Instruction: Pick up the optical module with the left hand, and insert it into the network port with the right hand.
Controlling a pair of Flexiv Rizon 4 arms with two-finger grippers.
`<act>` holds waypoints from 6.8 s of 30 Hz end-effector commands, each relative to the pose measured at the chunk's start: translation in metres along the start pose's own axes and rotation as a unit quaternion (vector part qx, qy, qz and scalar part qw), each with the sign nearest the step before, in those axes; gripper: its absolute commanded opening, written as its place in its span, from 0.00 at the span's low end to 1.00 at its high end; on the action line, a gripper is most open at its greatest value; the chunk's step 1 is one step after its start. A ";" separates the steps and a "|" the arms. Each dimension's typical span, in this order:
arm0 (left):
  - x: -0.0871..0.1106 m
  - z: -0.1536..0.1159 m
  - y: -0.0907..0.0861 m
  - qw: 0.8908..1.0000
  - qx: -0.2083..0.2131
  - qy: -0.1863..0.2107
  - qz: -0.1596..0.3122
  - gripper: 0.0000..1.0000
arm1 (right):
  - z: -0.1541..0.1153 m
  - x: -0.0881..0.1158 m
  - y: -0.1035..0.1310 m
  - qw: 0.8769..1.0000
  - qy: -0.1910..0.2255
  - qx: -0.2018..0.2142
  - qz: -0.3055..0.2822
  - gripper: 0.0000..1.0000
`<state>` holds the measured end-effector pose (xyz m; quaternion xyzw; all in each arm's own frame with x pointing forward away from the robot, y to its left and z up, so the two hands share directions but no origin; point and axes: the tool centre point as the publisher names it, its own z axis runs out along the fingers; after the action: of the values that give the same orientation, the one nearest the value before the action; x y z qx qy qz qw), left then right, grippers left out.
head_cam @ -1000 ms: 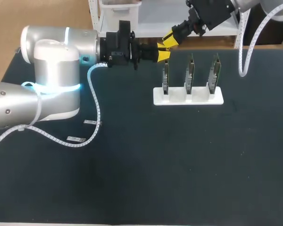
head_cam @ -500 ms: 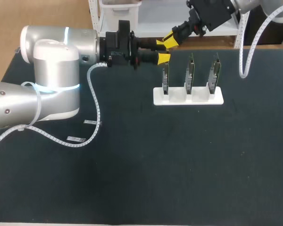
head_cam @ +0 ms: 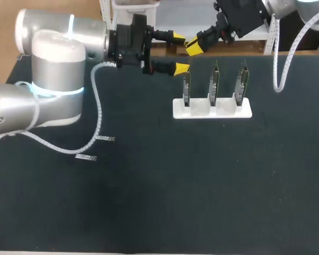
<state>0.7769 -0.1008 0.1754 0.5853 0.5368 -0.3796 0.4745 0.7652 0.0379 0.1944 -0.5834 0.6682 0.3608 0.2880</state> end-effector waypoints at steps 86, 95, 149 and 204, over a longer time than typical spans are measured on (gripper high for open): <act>0.082 -0.002 -0.023 0.962 0.073 0.264 -0.016 1.00 | -0.003 0.003 0.002 0.999 -0.028 0.022 -0.013 0.00; 0.082 -0.001 -0.026 0.962 0.078 0.260 -0.016 1.00 | -0.003 0.003 0.004 0.999 -0.029 0.024 -0.009 0.00; 0.083 -0.002 -0.026 0.962 0.067 0.263 -0.019 1.00 | 0.004 0.006 -0.008 0.999 -0.005 0.023 -0.037 0.00; 0.083 -0.002 -0.026 0.962 0.067 0.263 -0.019 1.00 | 0.017 0.012 -0.016 0.999 0.012 0.013 -0.046 0.00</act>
<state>0.7634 -0.0776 0.0929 0.6852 0.6261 -0.2576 0.2685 0.7766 0.0448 0.1744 -0.6135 0.6511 0.3301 0.3014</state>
